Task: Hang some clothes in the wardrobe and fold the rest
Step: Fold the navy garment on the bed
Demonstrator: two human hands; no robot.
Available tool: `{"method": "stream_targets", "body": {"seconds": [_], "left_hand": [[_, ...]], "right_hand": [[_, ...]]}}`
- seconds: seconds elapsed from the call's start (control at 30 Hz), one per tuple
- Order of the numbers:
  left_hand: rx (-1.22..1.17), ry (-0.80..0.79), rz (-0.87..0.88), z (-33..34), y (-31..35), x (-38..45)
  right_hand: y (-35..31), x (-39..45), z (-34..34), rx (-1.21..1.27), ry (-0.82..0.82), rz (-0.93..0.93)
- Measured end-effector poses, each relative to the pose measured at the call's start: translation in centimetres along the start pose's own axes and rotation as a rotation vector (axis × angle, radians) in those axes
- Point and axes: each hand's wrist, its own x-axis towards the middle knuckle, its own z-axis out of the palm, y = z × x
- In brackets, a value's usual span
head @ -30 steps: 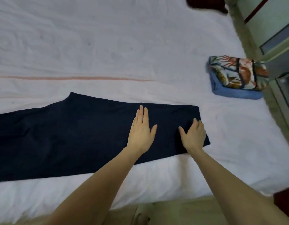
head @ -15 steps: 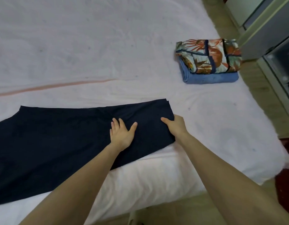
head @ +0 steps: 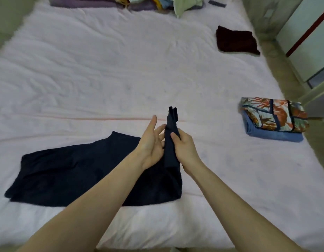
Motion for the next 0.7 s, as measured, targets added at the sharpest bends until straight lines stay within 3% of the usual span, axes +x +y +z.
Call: {"method": "stream_targets", "body": {"seconds": [0.3,0.53,0.7], "left_hand": [[-0.044,0.099,0.035,-23.6,8.4,-9.4],[-0.147,0.173,-0.018,-40.9,8.7,-11.4],[-0.124,0.34,-0.053,-47.0,7.0,-9.6]], "right_hand": [[-1.2,-2.4,27.9,-0.319,-0.123,-0.165],[3.1,-3.5,43.5,-0.407,-0.277,-0.104],[7.6,-3.0,48.7,-0.478,-0.411,-0.038]]}}
